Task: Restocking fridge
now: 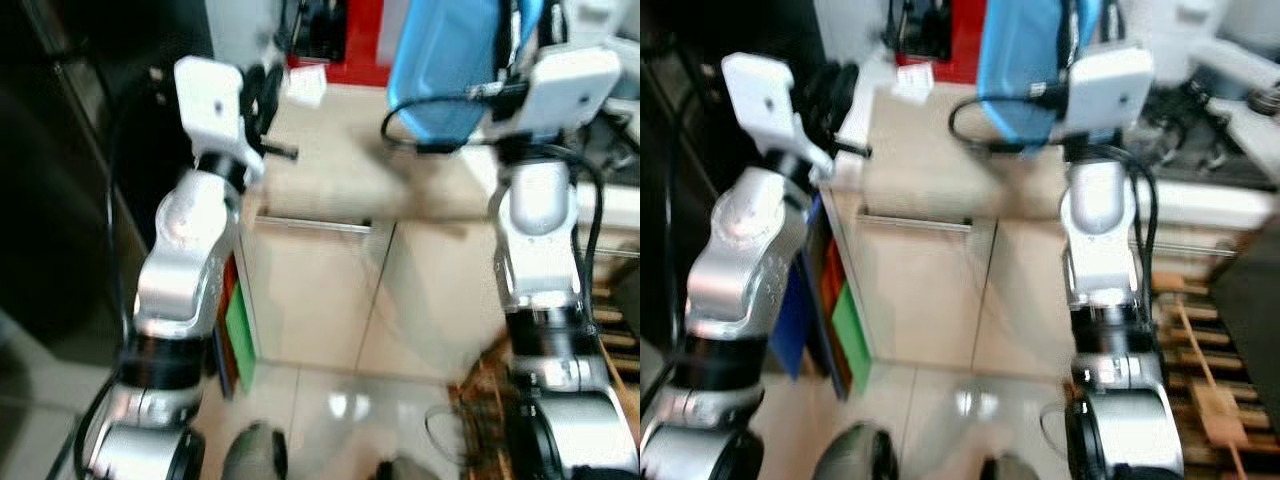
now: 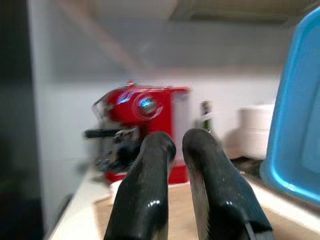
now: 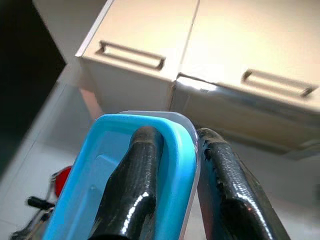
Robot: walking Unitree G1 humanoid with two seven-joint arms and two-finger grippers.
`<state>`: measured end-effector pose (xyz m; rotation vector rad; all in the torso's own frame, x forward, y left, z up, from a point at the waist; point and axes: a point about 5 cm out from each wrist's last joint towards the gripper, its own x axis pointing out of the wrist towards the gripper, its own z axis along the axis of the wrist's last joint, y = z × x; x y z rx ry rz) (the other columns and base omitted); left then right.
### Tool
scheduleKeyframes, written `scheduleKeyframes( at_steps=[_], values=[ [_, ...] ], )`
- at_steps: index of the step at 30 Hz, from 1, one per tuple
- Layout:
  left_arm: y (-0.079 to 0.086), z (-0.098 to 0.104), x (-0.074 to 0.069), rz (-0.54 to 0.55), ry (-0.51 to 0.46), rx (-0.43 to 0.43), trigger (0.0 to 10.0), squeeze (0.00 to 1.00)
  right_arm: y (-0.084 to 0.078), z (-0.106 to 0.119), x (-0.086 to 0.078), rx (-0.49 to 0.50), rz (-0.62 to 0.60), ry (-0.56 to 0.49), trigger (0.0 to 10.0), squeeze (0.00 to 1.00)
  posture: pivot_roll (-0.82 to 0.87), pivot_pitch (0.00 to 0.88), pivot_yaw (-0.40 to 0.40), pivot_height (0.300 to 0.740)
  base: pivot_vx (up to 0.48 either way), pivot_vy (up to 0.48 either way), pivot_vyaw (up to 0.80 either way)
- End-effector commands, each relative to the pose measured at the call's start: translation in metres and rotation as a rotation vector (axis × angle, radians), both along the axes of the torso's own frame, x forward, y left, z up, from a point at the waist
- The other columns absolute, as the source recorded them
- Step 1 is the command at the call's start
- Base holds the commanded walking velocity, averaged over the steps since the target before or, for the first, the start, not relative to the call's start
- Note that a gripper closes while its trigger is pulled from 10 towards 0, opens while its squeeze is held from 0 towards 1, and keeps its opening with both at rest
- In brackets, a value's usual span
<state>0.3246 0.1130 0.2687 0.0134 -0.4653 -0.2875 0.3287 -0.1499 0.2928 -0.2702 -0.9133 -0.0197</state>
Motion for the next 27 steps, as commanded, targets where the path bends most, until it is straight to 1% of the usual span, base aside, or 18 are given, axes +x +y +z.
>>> scheduleKeyframes(
  at_steps=[1,13,16,24,27],
  values=[
    [0.001,0.001,0.001,0.007,-0.002,0.014,10.0,0.0,0.001,0.012,-0.004,0.003,0.0,-0.068,0.0,0.0,-0.03,0.0,-0.002,0.74,-0.319,0.0,0.0],
    [-0.001,0.001,0.0,0.012,-0.008,0.018,10.0,0.0,0.0,0.008,-0.001,0.003,0.003,-0.045,0.0,0.0,-0.03,0.0,-0.004,0.74,-0.322,0.0,0.0],
    [0.0,0.0,0.001,0.025,-0.008,0.027,10.0,0.0,0.001,0.007,-0.001,0.001,0.004,-0.04,0.0,0.0,-0.04,0.0,-0.003,0.74,-0.376,0.0,0.0],
    [0.0,-0.001,0.002,0.017,0.001,0.018,10.0,0.0,0.001,0.004,0.001,-0.002,0.01,-0.023,0.0,0.0,-0.04,0.0,-0.001,0.74,-0.399,0.0,0.0],
    [-0.001,-0.002,0.002,0.013,0.004,0.011,10.0,0.0,0.002,0.002,0.002,-0.005,0.013,-0.012,0.0,0.0,-0.04,0.0,-0.001,0.74,0.0,0.0,0.0]
  ],
)
